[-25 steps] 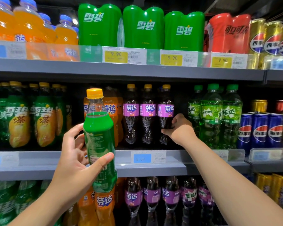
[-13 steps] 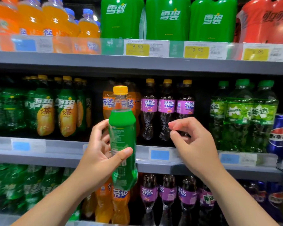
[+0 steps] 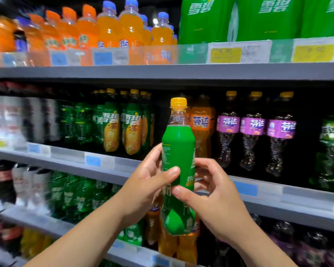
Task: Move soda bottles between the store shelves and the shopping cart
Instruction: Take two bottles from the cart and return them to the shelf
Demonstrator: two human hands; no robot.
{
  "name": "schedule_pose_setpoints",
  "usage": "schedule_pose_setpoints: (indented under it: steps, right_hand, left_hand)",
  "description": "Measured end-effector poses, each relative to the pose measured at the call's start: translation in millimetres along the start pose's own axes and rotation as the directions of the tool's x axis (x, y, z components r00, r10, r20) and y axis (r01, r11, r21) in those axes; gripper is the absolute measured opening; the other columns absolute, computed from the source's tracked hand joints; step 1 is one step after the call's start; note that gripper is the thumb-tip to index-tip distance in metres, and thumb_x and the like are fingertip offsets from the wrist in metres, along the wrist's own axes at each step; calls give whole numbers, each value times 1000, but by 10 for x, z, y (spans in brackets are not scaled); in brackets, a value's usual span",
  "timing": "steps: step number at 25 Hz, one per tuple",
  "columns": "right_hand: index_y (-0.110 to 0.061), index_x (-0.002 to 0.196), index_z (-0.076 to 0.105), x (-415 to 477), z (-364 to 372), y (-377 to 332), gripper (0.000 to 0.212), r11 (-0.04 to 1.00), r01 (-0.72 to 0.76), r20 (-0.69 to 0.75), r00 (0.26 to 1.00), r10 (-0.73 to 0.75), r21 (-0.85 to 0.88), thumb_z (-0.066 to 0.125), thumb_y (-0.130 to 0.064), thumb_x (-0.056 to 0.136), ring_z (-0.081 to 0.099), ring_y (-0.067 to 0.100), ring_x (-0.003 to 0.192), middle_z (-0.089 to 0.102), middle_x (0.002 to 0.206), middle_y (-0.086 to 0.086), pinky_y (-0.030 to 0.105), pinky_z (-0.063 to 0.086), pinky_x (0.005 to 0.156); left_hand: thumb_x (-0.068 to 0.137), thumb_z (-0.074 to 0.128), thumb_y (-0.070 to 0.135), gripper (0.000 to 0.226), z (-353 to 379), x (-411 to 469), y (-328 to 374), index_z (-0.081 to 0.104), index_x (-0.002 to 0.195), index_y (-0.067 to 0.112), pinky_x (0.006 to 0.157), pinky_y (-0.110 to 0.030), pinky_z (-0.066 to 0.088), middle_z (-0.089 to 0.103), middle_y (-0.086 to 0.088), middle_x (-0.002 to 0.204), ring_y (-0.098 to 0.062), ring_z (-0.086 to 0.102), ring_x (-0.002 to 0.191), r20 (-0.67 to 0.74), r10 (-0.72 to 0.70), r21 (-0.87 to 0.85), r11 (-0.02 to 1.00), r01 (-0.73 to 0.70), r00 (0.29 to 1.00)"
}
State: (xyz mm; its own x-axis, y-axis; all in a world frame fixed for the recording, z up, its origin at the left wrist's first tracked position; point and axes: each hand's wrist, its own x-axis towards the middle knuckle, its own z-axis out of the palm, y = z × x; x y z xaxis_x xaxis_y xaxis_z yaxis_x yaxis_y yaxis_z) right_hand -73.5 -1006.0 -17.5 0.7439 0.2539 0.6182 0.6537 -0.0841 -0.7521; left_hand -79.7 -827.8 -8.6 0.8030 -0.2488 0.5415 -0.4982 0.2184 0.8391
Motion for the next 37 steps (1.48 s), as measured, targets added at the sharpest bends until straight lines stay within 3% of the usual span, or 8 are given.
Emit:
schedule_pose_setpoints:
  steps: [3,6,10,17,21,23,24,37]
  right_hand:
    - [-46,109,56,16,273,-56,60,994,37,-120,992,-50,-102,85,-50,57,68,-3,90,69,105,-23,16,56,68]
    - [-46,106,51,86,594,-97,64,981,13,-218,974,-55,-193,84,-53,52,67,-5,85,66,101,-27,22,59,62]
    - [-49,103,43,245,1003,-200,70,967,-26,-223,974,-32,-254,80,-63,45,61,-14,91,57,108,-38,6,49,65]
    - [-47,114,61,356,1430,-264,44,996,-76,27,997,78,-52,79,-48,74,67,13,102,70,116,-11,45,59,88]
    - [-48,118,61,328,1749,-275,43,979,-20,-95,995,0,-205,77,-44,78,68,6,103,71,114,-19,28,57,89]
    - [-47,116,61,301,1888,-251,45,978,-6,-172,985,-31,-208,75,-47,74,67,3,106,71,112,-20,20,54,87]
    - [-49,115,61,310,1958,-242,45,981,-3,-202,979,-38,-195,76,-46,73,67,3,106,71,111,-19,17,54,85]
    - [-29,120,47,1072,2176,-520,57,962,121,-285,939,-190,-244,83,-8,80,68,9,103,70,111,-8,19,52,85]
  left_hand:
    - [79,78,47,54,-189,-41,122,61,129,38,101,-42,52,68,8,128,-15,63,121,-114,54,378,926,-7,992]
    - [70,84,52,51,-448,-90,244,69,116,36,94,-43,56,74,13,114,-8,69,108,-179,125,532,847,-11,976]
    - [76,81,43,44,-920,-119,380,72,115,25,93,-45,56,75,7,112,-14,70,107,-99,128,490,869,-64,987]
    - [85,76,17,58,-1780,-241,430,48,136,15,93,-37,55,67,-17,129,-35,64,120,116,10,0,1000,-10,993]
    - [90,71,13,49,-1988,-303,396,48,134,14,72,-22,56,68,-12,129,-23,73,100,136,-43,-114,992,59,990]
    - [91,67,18,46,-2031,-314,401,52,134,18,67,-26,57,65,-2,133,-22,70,97,145,-56,-85,994,69,988]
    - [92,66,19,45,-2072,-314,420,54,135,22,84,-39,59,64,3,135,-27,69,106,159,-59,-58,996,69,986]
    - [94,62,26,53,-2601,256,840,46,145,25,103,-25,49,58,7,143,-3,54,130,211,53,235,966,-103,976]
